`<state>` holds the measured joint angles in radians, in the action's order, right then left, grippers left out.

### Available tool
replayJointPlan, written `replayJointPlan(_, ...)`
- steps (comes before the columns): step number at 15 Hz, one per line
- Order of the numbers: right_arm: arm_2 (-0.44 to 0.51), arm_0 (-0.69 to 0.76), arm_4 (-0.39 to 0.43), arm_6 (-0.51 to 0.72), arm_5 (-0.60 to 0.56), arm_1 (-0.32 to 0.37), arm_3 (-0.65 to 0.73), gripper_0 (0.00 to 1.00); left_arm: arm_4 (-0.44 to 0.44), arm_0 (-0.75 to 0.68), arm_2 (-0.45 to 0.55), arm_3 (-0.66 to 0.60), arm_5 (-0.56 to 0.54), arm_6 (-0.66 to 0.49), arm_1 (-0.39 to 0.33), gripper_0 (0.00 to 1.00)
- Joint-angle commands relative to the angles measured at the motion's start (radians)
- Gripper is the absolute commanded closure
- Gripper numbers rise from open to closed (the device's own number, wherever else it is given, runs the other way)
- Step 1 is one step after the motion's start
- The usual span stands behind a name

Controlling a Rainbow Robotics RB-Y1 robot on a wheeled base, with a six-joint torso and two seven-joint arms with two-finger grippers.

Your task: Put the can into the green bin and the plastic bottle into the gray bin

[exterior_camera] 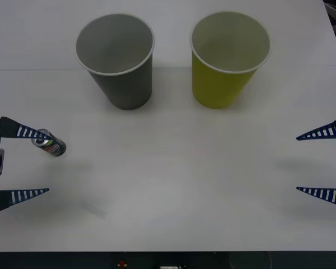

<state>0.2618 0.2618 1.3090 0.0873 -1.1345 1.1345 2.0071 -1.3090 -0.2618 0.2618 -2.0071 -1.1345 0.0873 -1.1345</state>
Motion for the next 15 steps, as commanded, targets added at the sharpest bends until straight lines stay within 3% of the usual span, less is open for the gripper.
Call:
replayJointPlan(1,0.0,0.0,0.0,0.0,0.0,0.0,0.0,0.0,0.001,-0.001,0.004,0.01,0.019,0.0,0.01,0.0)
replayJointPlan(8,0.0,0.0,0.0,0.0,0.0,0.0,0.0,0.0,0.017,-0.05,0.022,0.016,0.102,0.002,0.002,0.0)
replayJointPlan(12,0.0,0.0,0.0,0.0,0.0,0.0,0.0,0.0,0.139,-0.102,0.036,0.084,0.108,0.011,0.002,0.0)
replayJointPlan(15,0.0,0.0,0.0,0.0,0.0,0.0,0.0,0.0,0.178,-0.145,0.079,0.096,0.113,0.017,0.03,0.0)
